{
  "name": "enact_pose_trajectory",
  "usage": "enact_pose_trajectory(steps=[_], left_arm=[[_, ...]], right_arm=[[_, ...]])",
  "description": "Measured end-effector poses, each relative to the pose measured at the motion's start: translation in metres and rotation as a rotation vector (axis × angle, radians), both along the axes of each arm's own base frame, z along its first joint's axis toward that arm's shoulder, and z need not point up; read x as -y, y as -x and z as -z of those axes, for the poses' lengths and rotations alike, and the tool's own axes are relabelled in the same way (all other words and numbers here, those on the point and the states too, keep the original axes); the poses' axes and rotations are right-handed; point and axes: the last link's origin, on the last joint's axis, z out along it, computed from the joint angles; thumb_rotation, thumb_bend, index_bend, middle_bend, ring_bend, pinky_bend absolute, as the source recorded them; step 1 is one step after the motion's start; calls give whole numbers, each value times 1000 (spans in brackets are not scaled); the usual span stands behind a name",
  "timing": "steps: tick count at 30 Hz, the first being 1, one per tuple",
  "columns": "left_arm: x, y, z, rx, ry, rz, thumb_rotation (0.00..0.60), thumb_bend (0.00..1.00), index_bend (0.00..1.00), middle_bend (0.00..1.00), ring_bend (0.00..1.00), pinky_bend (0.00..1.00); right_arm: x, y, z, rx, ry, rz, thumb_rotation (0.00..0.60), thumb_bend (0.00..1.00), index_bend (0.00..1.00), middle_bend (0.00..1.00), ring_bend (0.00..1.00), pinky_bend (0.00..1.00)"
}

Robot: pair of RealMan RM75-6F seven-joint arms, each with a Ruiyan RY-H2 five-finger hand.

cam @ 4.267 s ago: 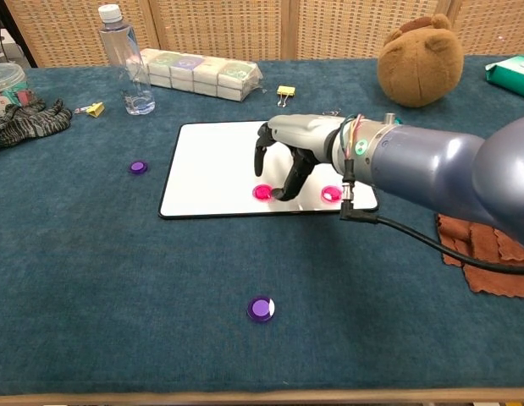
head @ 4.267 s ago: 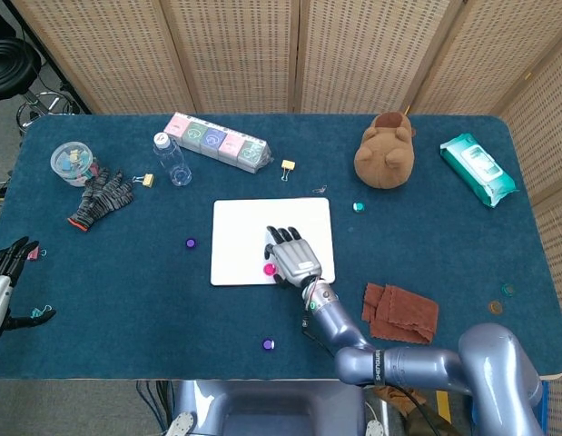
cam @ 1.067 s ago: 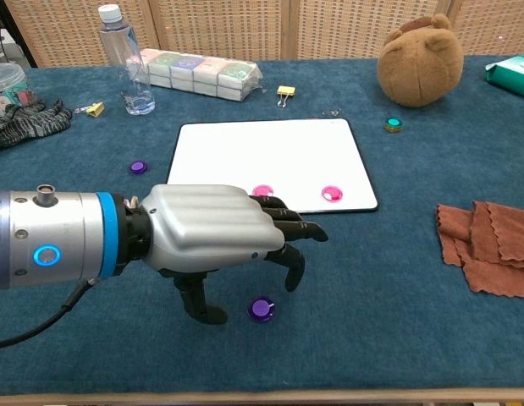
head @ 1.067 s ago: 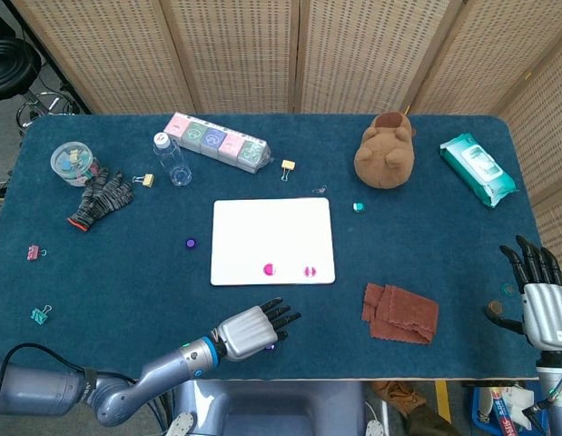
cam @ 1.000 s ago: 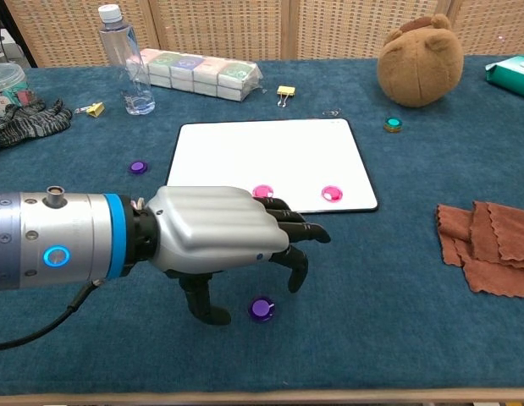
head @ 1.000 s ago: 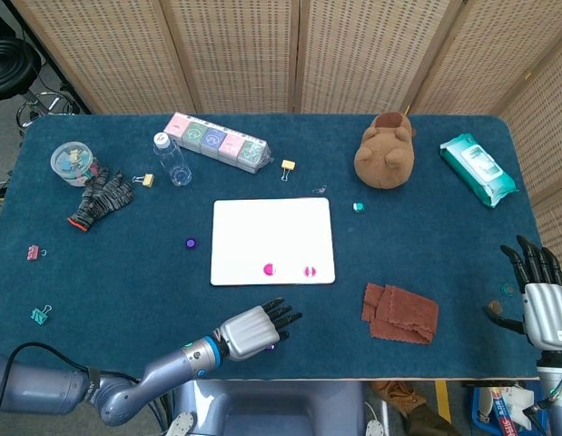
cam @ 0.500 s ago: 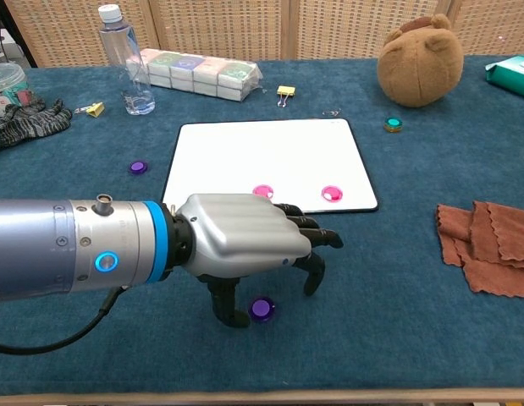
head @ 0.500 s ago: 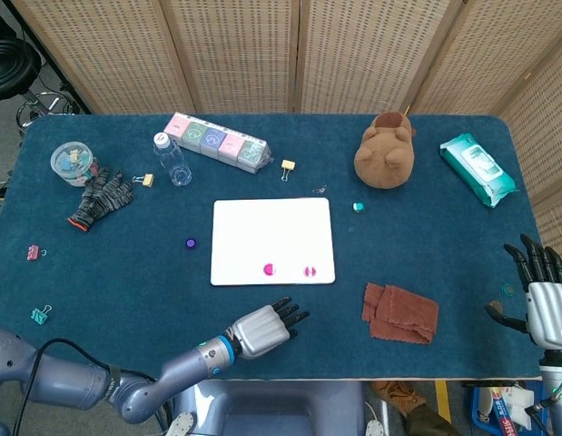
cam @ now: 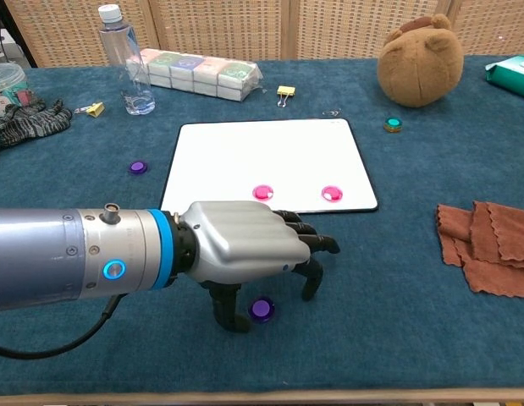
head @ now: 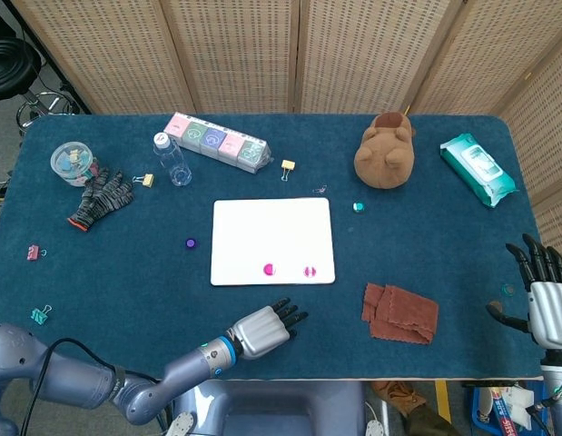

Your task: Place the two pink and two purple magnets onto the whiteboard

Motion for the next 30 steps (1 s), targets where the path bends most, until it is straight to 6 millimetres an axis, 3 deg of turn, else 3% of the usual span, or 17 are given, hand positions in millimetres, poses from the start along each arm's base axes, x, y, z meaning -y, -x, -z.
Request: enact_pose_trajectory(steps=[15, 30], left_arm=[[1, 3, 8, 37, -59, 27, 600, 235, 755, 0, 0, 0], [-2, 10, 9, 68, -82, 24, 600, 250, 802, 0, 0, 0]], right_arm=[[0, 0, -1, 8, 1, 0, 600, 0, 124, 0, 0, 0], [0, 0, 0, 11, -5, 3, 600, 0, 132, 0, 0, 0]])
